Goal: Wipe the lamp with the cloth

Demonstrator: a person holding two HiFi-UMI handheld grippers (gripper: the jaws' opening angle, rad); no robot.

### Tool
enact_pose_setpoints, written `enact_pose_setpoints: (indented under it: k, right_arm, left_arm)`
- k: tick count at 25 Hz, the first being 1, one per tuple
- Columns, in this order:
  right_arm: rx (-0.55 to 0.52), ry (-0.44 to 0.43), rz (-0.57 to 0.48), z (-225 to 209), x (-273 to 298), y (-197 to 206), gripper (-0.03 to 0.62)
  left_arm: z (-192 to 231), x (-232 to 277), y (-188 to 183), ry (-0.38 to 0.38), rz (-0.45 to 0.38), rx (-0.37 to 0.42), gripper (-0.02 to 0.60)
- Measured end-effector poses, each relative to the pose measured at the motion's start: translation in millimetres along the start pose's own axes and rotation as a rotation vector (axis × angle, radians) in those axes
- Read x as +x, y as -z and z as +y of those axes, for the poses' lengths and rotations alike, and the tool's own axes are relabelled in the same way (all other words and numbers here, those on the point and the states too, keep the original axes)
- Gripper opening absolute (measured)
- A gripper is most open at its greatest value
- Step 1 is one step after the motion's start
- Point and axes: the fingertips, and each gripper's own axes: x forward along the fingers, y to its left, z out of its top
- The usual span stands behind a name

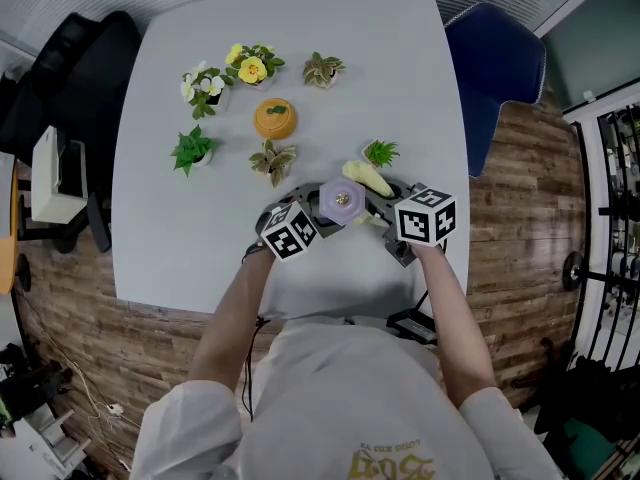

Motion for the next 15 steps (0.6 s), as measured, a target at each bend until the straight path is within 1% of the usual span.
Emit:
enact_pose_setpoints:
  k: [8, 10, 13, 15]
  right_arm:
    - [0.032, -0.004, 0.009, 0, 2, 7, 0.031]
    - [0.028, -0.005, 0.032, 0, 4, 13, 0.031]
    - [-0.009, -0.008, 0.093, 4, 12, 28, 0.031]
    - [-0.009, -0.009, 0.102, 6, 15, 34, 0.031]
  left_arm:
    - [0, 0, 1, 0.000, 0.000, 0.001, 0.304]
    - [0, -1, 1, -0.001, 0.000, 0.001, 0.304]
    - [0, -1, 0, 0.000, 0.000, 0.000, 0.304]
    - [0, 0, 0, 0.000, 0.000, 0.000, 0.304]
